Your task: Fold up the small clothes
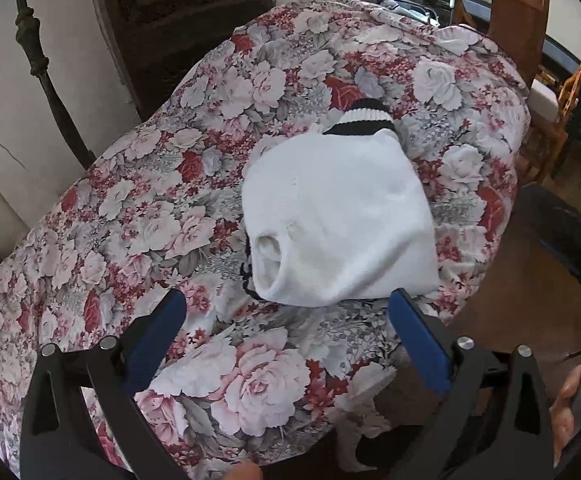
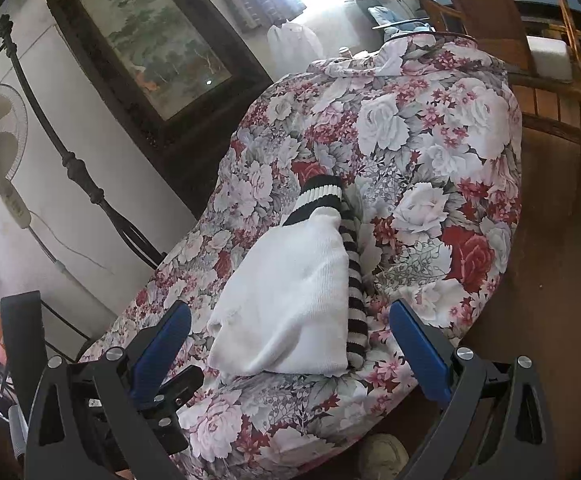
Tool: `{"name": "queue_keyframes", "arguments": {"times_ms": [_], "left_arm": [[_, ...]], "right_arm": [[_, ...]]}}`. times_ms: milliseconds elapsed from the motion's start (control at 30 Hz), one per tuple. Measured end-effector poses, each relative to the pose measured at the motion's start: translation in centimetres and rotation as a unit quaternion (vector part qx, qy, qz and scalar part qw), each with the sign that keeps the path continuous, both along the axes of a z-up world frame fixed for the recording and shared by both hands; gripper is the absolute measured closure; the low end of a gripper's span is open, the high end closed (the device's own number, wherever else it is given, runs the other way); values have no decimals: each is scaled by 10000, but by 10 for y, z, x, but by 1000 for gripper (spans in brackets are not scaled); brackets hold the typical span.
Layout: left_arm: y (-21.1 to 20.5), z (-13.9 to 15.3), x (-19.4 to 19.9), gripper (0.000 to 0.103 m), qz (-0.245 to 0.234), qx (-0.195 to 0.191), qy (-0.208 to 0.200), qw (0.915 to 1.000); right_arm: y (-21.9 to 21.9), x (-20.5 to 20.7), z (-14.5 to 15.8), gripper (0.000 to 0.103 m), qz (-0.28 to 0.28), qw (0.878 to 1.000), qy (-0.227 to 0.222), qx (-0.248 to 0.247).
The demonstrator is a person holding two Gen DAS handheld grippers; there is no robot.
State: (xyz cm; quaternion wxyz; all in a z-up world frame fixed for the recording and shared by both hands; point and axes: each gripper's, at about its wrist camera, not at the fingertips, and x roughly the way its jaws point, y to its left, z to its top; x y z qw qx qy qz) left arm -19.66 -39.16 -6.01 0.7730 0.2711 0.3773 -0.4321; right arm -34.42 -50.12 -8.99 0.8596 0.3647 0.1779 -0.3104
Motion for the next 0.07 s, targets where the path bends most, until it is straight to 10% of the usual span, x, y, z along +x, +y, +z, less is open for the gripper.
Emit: {"name": "queue_keyframes", "arguments": {"times_ms": [67], "left_arm": [[1, 2, -2, 5, -14, -2, -69, 10000]], "right_arm": [[0, -1, 0, 4, -1, 10000, -14, -2]]}}
